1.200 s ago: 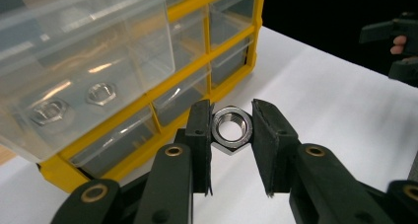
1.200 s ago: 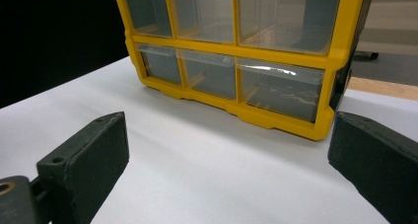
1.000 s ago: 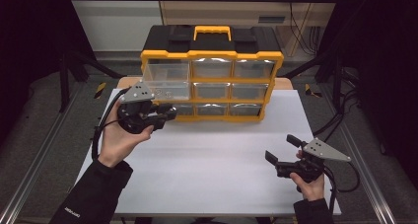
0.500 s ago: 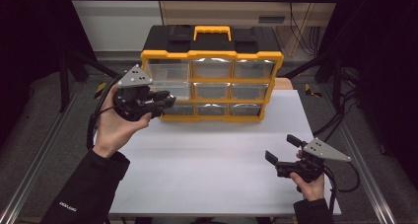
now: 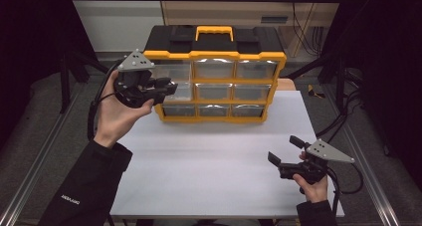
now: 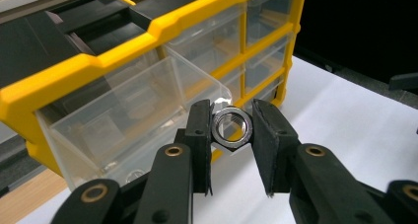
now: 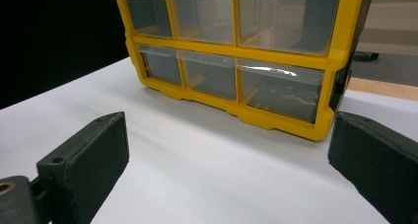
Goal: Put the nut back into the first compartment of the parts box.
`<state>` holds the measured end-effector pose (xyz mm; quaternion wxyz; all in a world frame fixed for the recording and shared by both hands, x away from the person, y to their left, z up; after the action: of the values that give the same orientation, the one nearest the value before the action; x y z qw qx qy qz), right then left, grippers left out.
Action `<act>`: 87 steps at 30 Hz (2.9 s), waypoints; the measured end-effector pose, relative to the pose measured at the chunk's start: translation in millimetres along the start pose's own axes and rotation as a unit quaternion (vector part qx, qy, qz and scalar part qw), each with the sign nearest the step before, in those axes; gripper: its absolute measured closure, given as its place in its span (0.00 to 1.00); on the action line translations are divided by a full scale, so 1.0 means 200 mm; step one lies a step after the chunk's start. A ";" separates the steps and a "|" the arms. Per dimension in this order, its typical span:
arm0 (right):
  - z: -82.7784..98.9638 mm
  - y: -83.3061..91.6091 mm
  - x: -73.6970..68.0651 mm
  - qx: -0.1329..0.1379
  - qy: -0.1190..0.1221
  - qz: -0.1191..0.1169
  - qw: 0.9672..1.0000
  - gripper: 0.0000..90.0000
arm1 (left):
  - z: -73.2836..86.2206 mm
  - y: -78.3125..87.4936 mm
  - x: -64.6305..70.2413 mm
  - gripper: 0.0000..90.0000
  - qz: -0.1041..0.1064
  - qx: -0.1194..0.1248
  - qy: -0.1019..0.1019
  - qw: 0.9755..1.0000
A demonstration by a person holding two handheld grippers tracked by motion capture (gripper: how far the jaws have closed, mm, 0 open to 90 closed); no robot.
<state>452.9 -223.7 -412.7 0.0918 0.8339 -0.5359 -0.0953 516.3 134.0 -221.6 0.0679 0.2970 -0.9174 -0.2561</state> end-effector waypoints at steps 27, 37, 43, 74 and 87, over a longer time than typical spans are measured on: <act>0.00 0.00 0.00 0.000 0.000 0.000 1.000 0.03 | -0.07 -0.14 -0.16 0.77 -0.031 0.014 0.025 0.999; 0.00 0.00 0.00 0.001 0.001 -0.001 1.000 0.03 | -0.05 -0.22 -0.20 0.77 -0.041 0.006 0.028 0.999; 0.00 0.00 0.00 -0.001 -0.001 -0.003 1.000 0.03 | -0.03 -0.25 -0.22 0.77 -0.044 0.001 0.032 0.999; 0.00 0.00 0.00 0.000 0.000 -0.002 1.000 0.03 | 0.00 -0.34 -0.25 0.77 -0.042 -0.016 0.056 0.997; 0.00 0.01 0.00 0.002 -0.001 -0.002 1.000 0.03 | 0.00 -0.31 -0.24 0.71 -0.031 0.015 0.053 0.998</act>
<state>452.1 -224.0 -411.5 0.0893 0.8352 -0.5342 -0.0955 586.8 117.6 -251.7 0.1041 0.3396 -0.9065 -0.2284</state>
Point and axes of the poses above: each handheld gripper's, and its own axes: y roughly backward along the jaws, z roughly out of its underside, x roughly to its right, the point moved 6 cm from there along -y, roughly forward along the jaws, and after that the axes turned 12 degrees about z, right-handed, at the moved point
